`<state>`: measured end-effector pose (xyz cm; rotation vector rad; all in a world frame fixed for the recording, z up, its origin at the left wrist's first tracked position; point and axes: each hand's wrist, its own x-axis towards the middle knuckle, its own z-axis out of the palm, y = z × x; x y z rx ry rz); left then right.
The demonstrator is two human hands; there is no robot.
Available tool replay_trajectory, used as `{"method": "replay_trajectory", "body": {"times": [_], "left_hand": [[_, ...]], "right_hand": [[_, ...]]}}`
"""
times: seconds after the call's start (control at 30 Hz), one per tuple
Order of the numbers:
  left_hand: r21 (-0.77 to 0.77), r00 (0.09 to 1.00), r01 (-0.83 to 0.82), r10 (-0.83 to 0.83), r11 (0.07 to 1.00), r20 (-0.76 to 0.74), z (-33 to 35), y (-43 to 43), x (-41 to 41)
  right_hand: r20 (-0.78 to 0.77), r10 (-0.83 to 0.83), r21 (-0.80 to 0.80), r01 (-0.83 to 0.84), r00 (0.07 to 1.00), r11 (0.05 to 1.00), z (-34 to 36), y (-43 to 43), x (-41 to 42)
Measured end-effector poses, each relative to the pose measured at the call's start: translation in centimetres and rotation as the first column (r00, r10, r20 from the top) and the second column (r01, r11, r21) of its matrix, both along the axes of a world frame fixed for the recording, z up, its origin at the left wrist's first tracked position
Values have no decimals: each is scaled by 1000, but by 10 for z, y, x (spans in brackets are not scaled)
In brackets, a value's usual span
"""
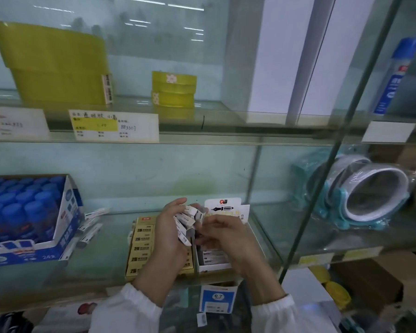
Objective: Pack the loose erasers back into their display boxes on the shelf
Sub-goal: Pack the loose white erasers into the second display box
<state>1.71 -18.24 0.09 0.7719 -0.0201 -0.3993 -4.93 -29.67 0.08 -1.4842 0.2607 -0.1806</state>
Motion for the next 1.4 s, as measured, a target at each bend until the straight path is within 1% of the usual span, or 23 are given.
{"method": "replay_trajectory", "body": {"times": [0.07,0.13,0.17,0.23,0.33,0.47,0.53,0.6,0.7,0.8,0.87,0.93,0.97,1.07,1.17,1.27,1.4], "left_hand": [[-53,998,23,-26,998,-64,-2,0,3],[-102,995,30,-40,994,-96,-2,2,5],[-103,995,30,-40,994,-94,-2,3,5],[-52,998,0,-3,999,-70,-4,6,7],[50,998,-67,67,997,4,-10,10,12],[142,994,-39,25,989,103,-13,12,13],[215,987,-30,-4,976,159,-15,11,11],[252,982,-26,-23,967,189,-15,10,10],[242,983,-19,-26,970,181,-13,12,8],[227,984,-30,-11,974,180,-16,12,10],[217,985,-48,10,975,173,-19,12,12],[214,986,-46,10,976,165,-21,13,13],[215,986,-38,2,976,165,-21,13,13],[240,983,-8,-35,971,178,-22,13,13],[242,978,19,-68,970,195,-22,12,12],[252,975,21,-76,968,210,-23,12,12],[259,971,12,-73,966,227,-23,12,11]], "right_hand": [[19,20,51,-21,1000,998,-2,3,2],[33,45,55,-47,998,997,-3,1,2],[31,55,47,-56,998,997,-2,-1,0],[21,36,16,-36,999,999,0,-8,-4],[60,-64,-24,65,996,998,2,-23,-13],[116,-195,-58,203,974,978,2,-43,-26],[116,-252,-127,266,961,956,-2,-48,-31],[109,-337,-208,353,935,912,-9,-50,-35],[119,-475,-295,488,872,821,-20,-47,-36],[153,-541,-414,551,827,725,-22,-39,-32],[180,-588,-499,588,789,636,-19,-35,-30],[211,-635,-543,629,743,556,-17,-34,-30],[215,-651,-554,640,728,533,-16,-34,-30],[187,-654,-622,604,733,499,-14,-32,-29],[132,-656,-774,491,743,400,-12,-27,-30],[75,-672,-842,409,736,353,-13,-24,-29],[6,-669,-882,320,743,347,-14,-24,-26]]}}
